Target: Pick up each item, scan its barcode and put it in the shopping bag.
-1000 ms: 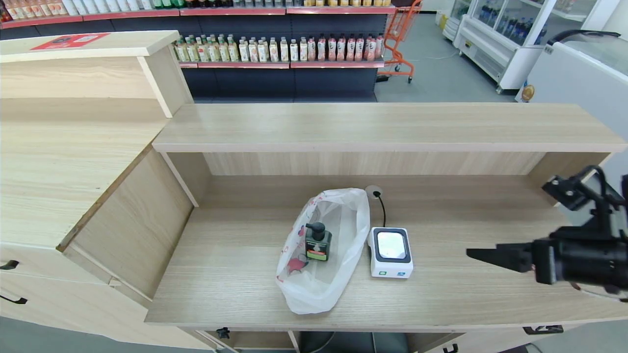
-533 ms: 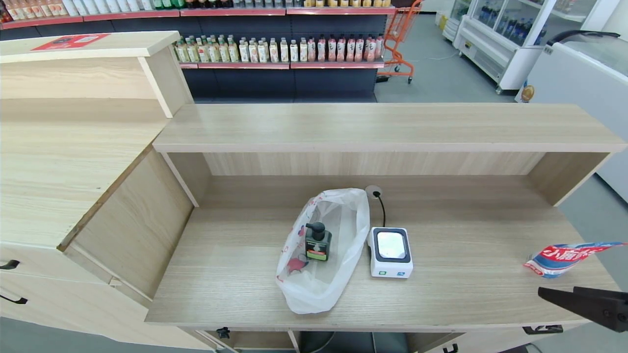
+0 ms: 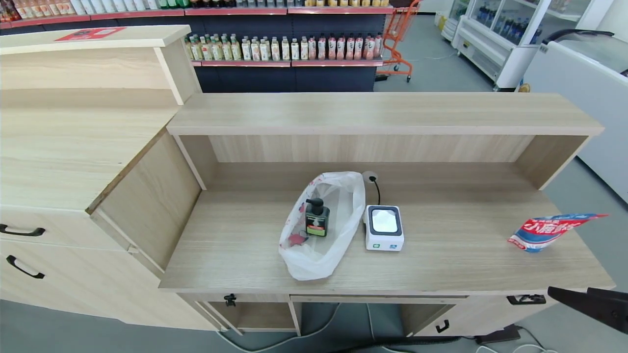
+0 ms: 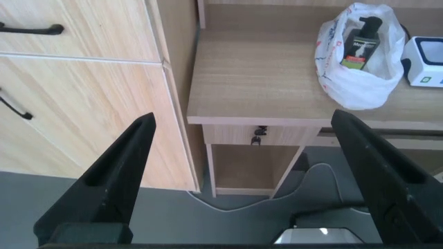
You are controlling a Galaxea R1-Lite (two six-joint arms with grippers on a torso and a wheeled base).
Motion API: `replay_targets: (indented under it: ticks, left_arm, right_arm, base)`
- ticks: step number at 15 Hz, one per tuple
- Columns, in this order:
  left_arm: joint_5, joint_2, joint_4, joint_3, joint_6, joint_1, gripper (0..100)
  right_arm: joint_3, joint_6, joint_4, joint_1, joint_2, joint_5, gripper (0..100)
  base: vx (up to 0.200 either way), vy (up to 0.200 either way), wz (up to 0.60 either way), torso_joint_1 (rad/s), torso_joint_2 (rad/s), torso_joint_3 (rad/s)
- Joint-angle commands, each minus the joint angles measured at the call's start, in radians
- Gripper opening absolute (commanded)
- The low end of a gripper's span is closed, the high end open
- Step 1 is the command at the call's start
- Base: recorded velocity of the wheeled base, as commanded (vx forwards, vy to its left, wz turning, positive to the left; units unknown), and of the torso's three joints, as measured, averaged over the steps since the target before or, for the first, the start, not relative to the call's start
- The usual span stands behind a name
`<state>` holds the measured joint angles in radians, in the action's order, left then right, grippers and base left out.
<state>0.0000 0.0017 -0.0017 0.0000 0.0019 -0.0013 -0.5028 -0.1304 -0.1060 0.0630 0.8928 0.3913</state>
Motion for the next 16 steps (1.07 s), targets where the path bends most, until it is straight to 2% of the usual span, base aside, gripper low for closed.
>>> replay_targets:
  ticks: [1, 4, 5, 7, 9, 16]
  left_arm:
    - [0.0, 0.0, 0.0, 0.0, 0.001, 0.0, 100]
    - [0.0, 0.0, 0.0, 0.0, 0.001, 0.0, 100]
    - [0.0, 0.0, 0.0, 0.0, 0.001, 0.0, 100]
    - [0.0, 0.0, 0.0, 0.0, 0.001, 0.0, 100]
    - [0.0, 0.0, 0.0, 0.0, 0.001, 0.0, 100]
    - [0.0, 0.0, 0.0, 0.0, 0.003, 0.0, 100]
  right_arm:
    - [-0.007, -0.012, 0.002, 0.032, 0.003, 0.0, 100]
    - [-0.007, -0.02, -0.008, 0.166, 0.011, 0.0, 100]
    - [-0.01, -0.031, -0.02, 0.182, 0.012, 0.001, 100]
    - [-0.048, -0.097, -0.107, 0.238, 0.029, 0.001, 100]
    - [-0.077, -0.129, -0.143, 0.259, 0.049, 0.0, 100]
    - [-0.108, -0.136, -0.141, 0.322, 0.098, 0.0, 100]
  base:
    - [0.0, 0.0, 0.0, 0.0, 0.0, 0.0]
    - [0.0, -0.2, 0.0, 0.007, 0.01, 0.006]
    - [0.0, -0.2, 0.0, 0.002, 0.0, 0.007]
    - [0.0, -0.2, 0.0, 0.0, 0.0, 0.0]
    - [0.0, -0.2, 0.0, 0.0, 0.0, 0.005]
    - [0.0, -0.2, 0.0, 0.002, 0.0, 0.003]
